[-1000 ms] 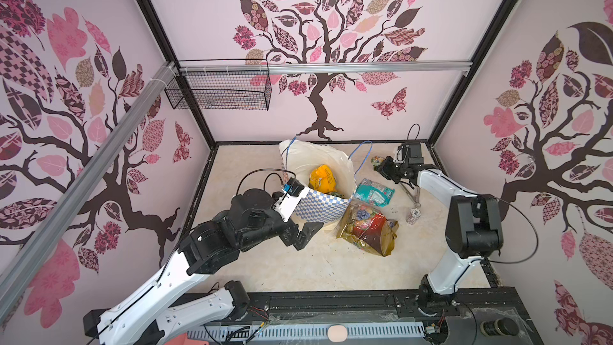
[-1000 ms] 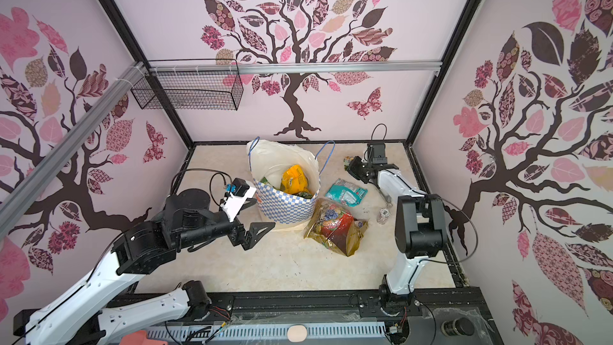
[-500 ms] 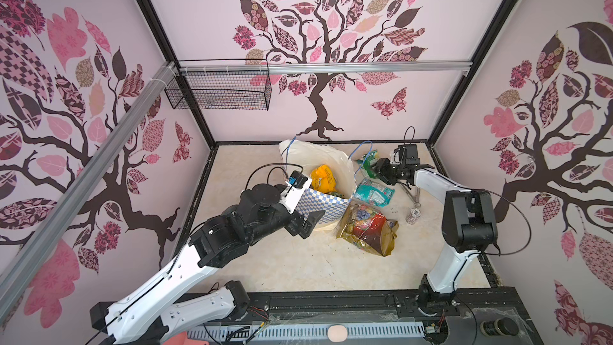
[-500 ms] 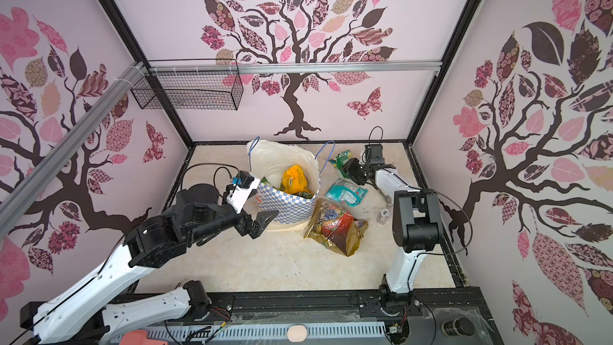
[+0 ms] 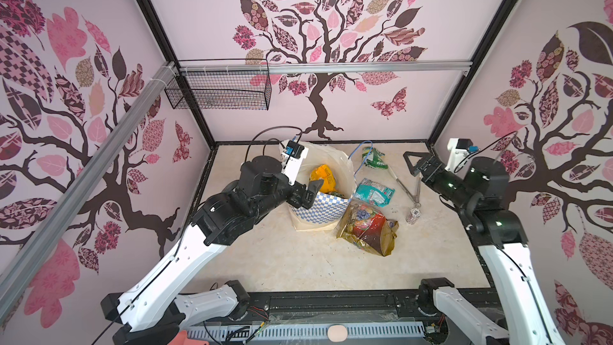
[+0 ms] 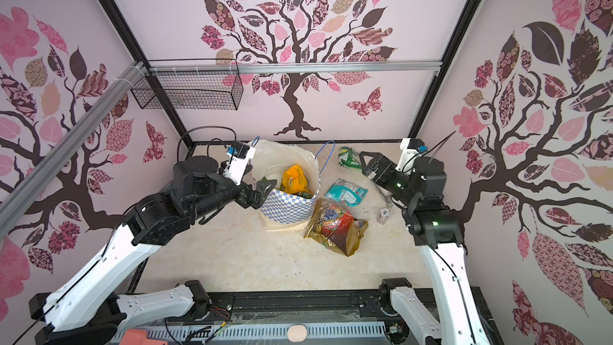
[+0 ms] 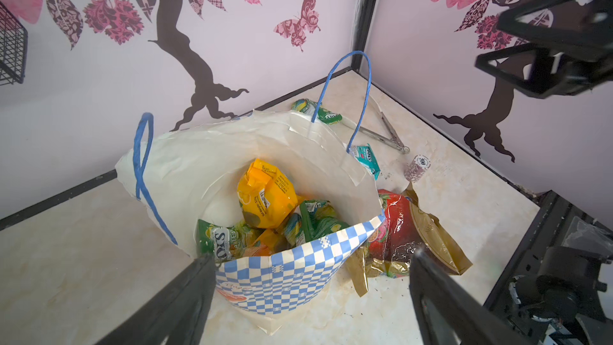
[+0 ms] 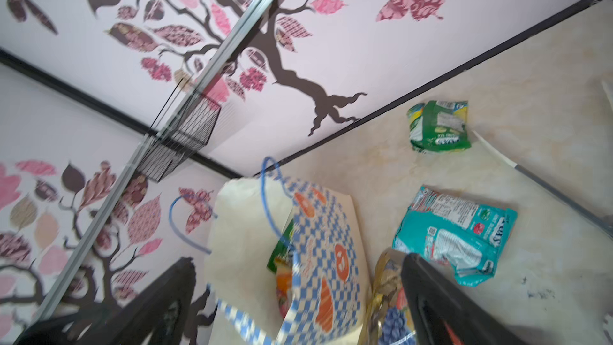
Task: Take the snacks out of the paper bag
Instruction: Place the snack at the top-right of the table.
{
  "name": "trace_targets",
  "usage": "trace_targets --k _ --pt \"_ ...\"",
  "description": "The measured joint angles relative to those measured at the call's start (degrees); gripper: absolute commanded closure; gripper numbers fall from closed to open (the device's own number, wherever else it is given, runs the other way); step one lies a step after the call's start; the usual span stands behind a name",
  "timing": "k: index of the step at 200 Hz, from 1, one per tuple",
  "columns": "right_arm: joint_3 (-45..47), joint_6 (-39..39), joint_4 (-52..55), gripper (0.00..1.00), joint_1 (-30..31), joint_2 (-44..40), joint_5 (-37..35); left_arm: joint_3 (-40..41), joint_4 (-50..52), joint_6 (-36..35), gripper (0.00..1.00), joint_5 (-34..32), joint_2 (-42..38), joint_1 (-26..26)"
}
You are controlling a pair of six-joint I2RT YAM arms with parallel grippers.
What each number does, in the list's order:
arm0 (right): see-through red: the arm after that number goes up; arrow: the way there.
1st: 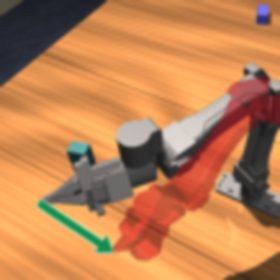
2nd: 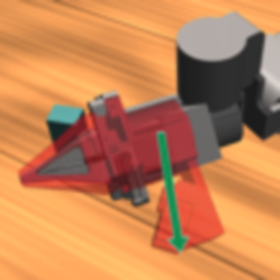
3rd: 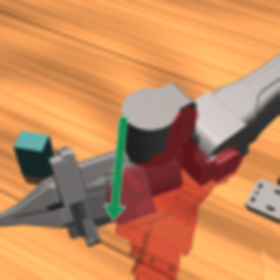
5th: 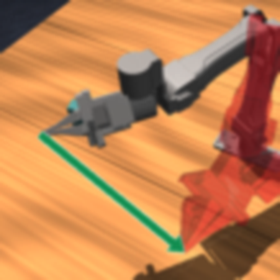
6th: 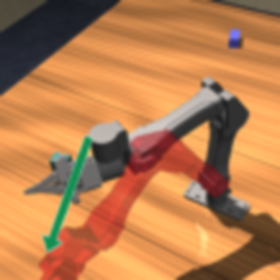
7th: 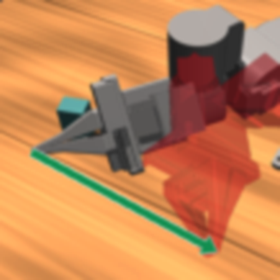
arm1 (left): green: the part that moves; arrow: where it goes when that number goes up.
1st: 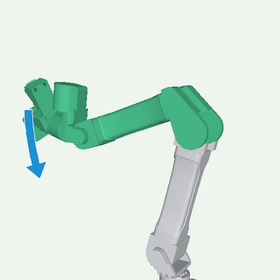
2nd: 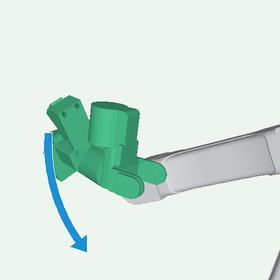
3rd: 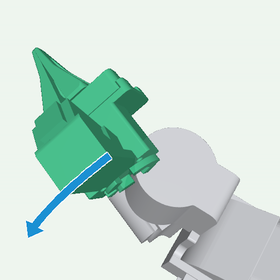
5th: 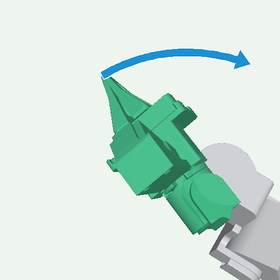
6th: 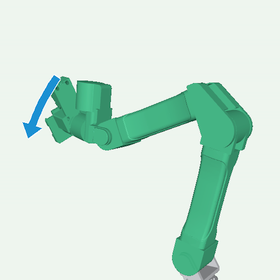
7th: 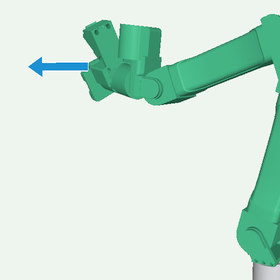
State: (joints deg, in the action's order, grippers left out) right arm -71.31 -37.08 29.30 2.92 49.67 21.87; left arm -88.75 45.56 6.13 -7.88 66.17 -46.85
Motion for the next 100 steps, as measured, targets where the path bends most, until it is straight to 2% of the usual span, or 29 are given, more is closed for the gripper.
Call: trace_targets --k 36,60,100 --pt "-14.23 5.35 16.37 0.0 0.37 2.05 9.86 -11.98 3.89 2.93 0.14 -1.4 11.1 0.0" --pt "-22.16 10.45 28.09 0.0 0.81 4.11 12.46 -20.52 9.01 5.2 0.2 -4.52 18.34 0.0" --pt "-24.44 14.43 38.75 0.0 2.56 3.1 13.2 -38.25 19.71 8.0 0.24 -10.12 31.82 0.0"
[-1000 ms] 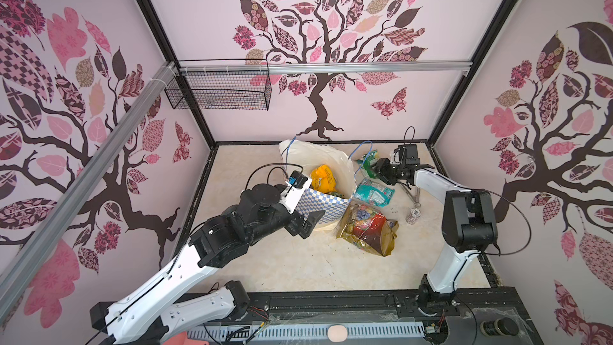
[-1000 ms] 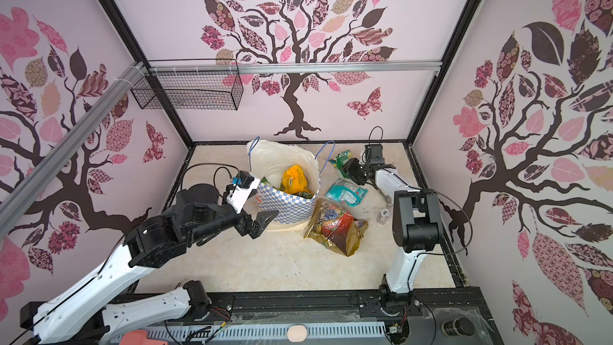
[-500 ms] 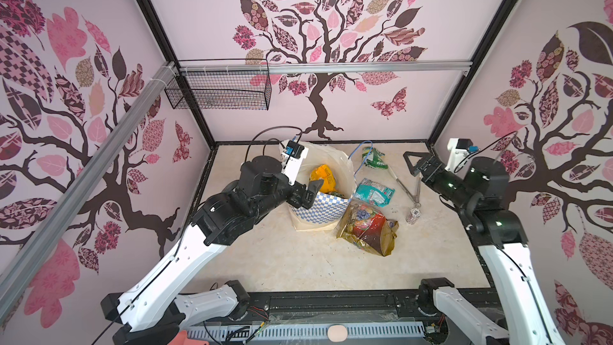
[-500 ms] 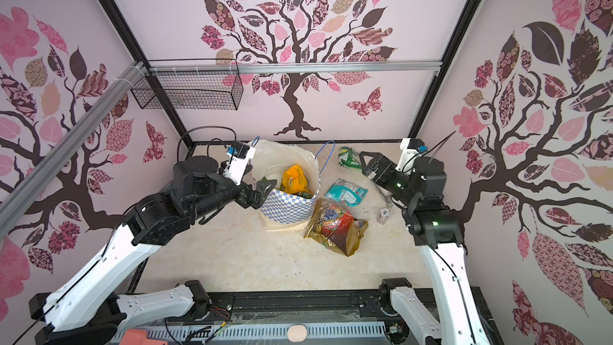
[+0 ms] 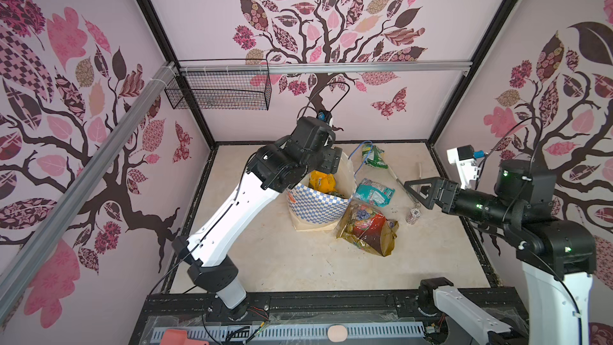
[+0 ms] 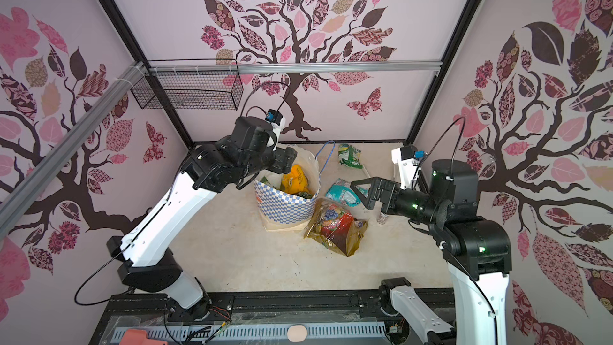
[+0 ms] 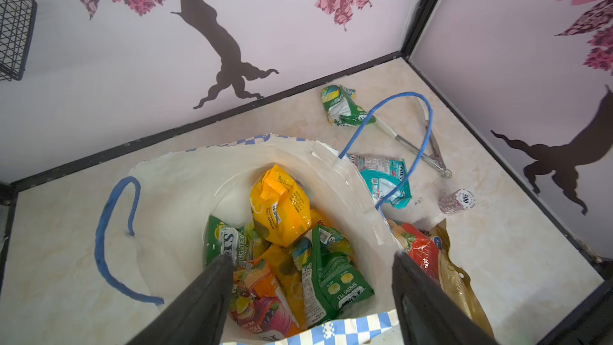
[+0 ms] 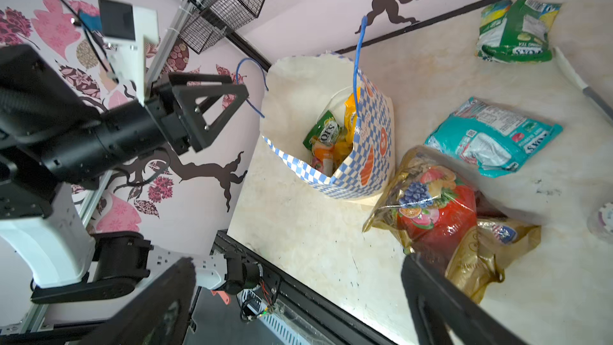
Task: Take the snacks out of the paper bag
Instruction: Place the snack at the top-right of the table, then pick up the snack from the paper bag.
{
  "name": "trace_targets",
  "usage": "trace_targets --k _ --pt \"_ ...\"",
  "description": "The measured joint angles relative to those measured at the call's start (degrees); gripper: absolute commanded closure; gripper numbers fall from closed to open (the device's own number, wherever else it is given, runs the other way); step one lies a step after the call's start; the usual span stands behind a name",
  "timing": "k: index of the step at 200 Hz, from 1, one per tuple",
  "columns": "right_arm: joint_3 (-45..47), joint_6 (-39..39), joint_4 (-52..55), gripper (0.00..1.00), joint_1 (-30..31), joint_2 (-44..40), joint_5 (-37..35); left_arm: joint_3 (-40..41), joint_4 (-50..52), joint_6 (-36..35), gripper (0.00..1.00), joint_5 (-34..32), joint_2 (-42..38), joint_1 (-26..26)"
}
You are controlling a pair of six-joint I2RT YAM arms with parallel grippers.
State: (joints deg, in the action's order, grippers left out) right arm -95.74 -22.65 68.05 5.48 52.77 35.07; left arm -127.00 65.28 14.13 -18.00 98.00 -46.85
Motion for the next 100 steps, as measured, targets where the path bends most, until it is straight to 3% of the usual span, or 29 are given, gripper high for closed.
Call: trace_targets --k 28,100 --pt "0.61 0.42 1.18 0.0 0.02 -0.04 0.83 -5.99 6.01 1.01 0.27 -0.92 7.8 0.85" --pt "8.15 -2.67 -10.86 0.0 1.07 5.57 2.84 -0.22 11.41 0.9 0.26 8.28 14.8 6.14"
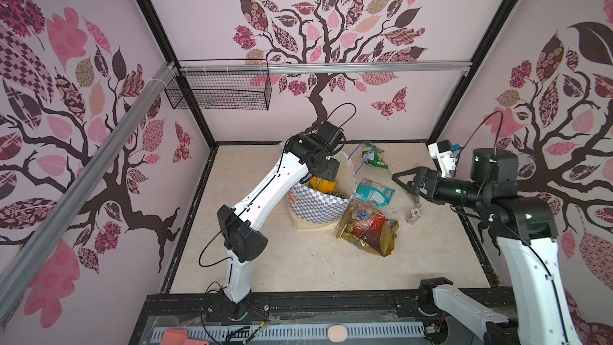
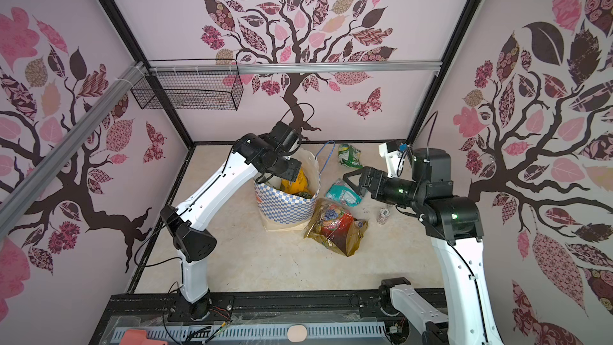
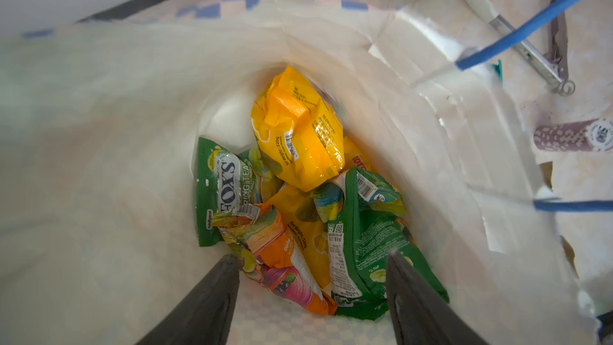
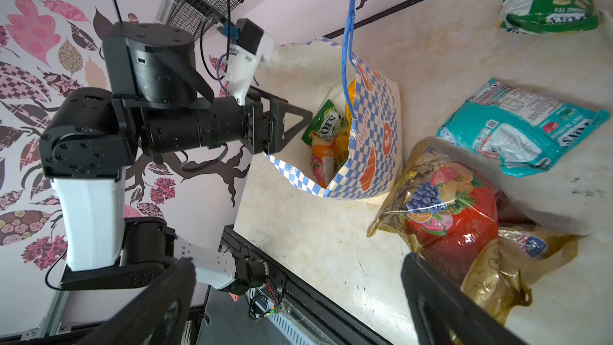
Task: Take the snacks out of the paper bag
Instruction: Pick up the snack from the paper bag.
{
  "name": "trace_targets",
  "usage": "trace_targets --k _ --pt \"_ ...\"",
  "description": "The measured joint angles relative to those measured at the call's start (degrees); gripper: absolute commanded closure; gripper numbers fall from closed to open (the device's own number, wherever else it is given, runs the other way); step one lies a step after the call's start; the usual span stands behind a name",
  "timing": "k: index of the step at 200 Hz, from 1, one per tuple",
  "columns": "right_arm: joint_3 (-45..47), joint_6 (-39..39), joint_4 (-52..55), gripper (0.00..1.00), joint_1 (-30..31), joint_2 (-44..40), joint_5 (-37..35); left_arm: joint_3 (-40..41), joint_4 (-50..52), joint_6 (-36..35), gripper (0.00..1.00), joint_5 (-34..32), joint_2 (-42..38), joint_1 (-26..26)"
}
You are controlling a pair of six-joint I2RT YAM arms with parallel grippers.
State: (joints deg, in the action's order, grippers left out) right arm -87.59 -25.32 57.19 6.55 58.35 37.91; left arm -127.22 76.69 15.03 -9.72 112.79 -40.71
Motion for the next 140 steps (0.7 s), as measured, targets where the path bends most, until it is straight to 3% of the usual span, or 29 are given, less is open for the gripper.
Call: trace_targets --k 45,93,140 --pt "1.64 -0.5 -6.54 0.0 5.01 4.44 -0.17 3.1 0.07 -2.38 0.19 6.82 3.04 0.63" --pt "4.39 -0.35 -9.68 0.0 5.35 4.5 -0.07 6.69 -0.7 -4.81 0.09 8.28 6.43 2.36" --pt "4.42 0.24 -9.81 0.0 5.46 5.11 0.09 6.75 -1.6 -6.25 0.07 7.43 10.86 3.17"
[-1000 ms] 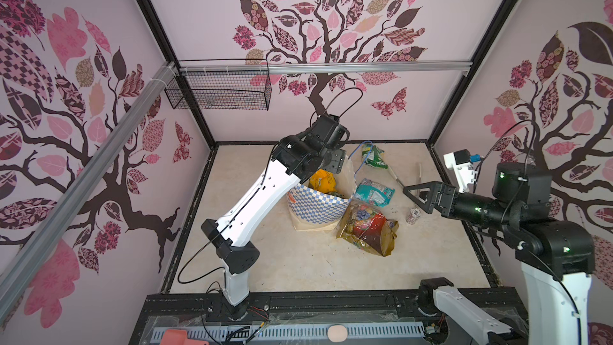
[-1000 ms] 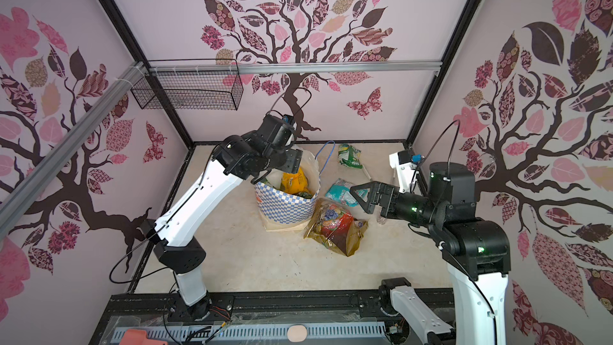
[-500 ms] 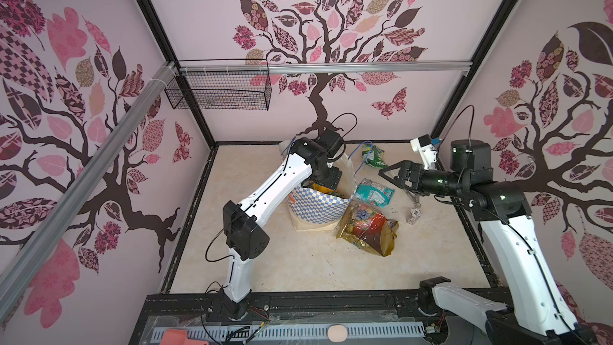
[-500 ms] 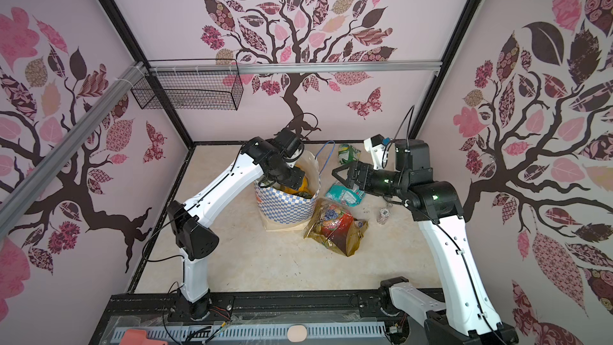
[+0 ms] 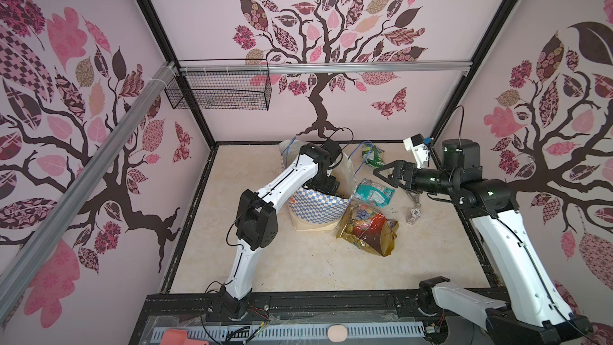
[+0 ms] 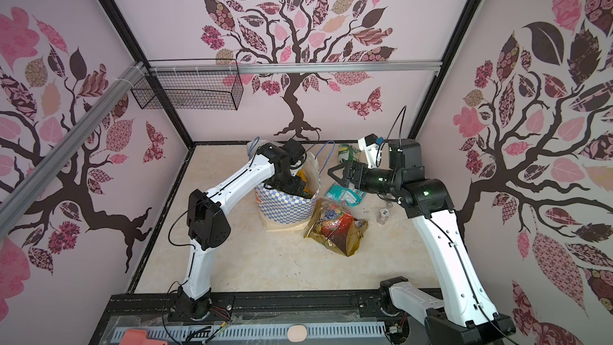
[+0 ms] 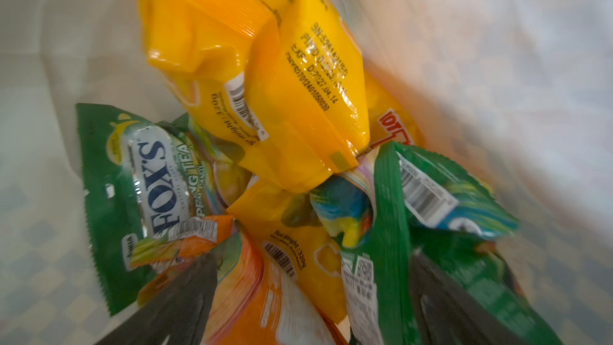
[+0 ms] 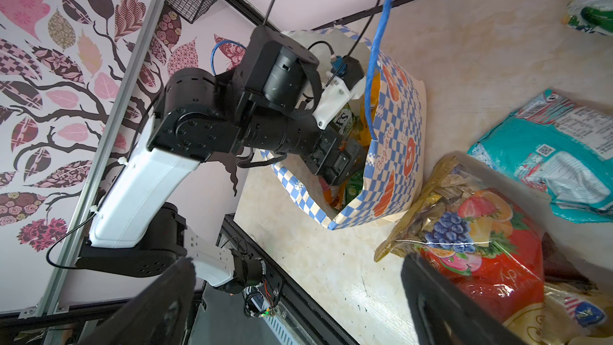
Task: Take the snacks out of the paper bag
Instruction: Pick up the snack from the paper bag.
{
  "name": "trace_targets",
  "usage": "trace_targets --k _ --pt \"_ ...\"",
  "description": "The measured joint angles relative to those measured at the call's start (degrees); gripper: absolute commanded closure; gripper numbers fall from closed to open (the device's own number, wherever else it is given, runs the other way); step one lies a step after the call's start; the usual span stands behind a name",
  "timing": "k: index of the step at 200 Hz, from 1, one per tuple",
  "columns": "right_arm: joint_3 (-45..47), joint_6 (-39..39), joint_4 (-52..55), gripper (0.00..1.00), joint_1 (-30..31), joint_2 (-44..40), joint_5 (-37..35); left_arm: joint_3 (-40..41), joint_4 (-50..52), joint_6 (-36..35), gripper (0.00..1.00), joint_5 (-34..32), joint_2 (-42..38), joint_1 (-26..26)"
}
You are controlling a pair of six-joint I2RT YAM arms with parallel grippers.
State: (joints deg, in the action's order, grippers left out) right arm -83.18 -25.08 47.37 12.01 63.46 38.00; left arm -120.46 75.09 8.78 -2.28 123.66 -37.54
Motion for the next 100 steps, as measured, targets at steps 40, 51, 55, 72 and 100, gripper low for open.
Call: trace_targets --k 40,51,55,72,100 --pt "0.02 0.42 0.0 0.0 0.33 0.74 0.2 1.92 -2.43 -0.35 0.07 0.39 2.91 0.13" --pt "0.2 0.68 -0.04 0.0 0.42 0.92 0.31 2.89 -3.43 -0.39 0.07 0.94 2.89 0.2" --pt "0.31 0.72 0.0 0.0 0.46 0.98 0.35 3.19 -3.8 -0.46 0.07 1.14 2.89 0.24" --pt "0.37 0.79 0.07 0.0 0.74 1.33 0.44 4.28 -5.16 -0.61 0.08 2.32 2.89 0.42" --pt "0.37 0.85 0.04 0.0 1.11 1.42 0.46 6.36 -7.39 -0.63 0.09 4.13 2.86 0.87"
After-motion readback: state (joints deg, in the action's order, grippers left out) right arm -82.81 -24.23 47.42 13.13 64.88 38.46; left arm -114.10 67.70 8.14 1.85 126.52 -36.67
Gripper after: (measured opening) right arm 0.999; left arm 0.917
